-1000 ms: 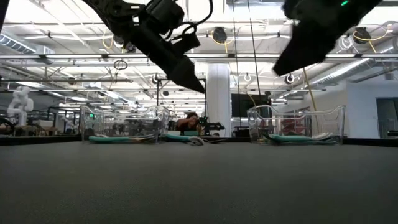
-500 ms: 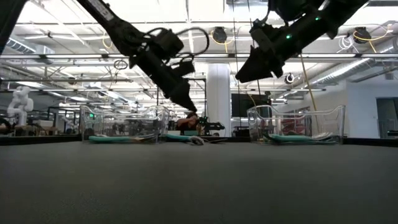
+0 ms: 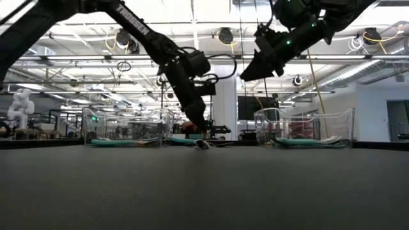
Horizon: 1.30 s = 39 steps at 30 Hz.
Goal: Sort silverware by color (type)
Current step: Put the light blue spoon into the top left transparent bin
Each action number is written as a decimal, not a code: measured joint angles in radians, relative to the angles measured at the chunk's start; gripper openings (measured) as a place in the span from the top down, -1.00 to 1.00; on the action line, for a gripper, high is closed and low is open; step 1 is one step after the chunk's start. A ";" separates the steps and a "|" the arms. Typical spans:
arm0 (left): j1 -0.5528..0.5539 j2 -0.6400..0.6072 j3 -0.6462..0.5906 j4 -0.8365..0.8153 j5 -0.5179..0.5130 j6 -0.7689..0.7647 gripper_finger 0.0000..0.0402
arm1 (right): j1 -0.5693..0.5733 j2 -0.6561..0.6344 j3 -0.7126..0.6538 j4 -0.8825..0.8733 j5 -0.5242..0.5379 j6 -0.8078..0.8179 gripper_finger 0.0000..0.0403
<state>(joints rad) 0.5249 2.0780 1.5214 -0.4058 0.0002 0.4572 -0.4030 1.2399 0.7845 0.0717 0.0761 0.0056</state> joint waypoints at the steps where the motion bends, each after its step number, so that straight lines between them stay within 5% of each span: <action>1: 0.006 0.011 0.007 -0.001 -0.001 -0.001 0.32 | -0.005 0.007 0.000 0.008 0.000 0.000 0.24; 23: 0.108 0.097 0.044 -0.039 0.156 -0.003 0.32 | -0.082 0.122 0.000 0.086 -0.003 0.007 0.24; 33: 0.108 0.096 0.044 -0.126 0.123 0.070 0.33 | -0.082 0.122 0.000 0.145 -0.065 0.012 0.24; 39: 0.108 0.096 0.043 -0.112 0.103 0.075 0.59 | -0.082 0.121 0.000 0.150 -0.082 0.012 0.24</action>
<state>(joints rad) 0.6324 2.1738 1.5648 -0.5174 0.1029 0.5319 -0.4850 1.3613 0.7849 0.2218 -0.0055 0.0174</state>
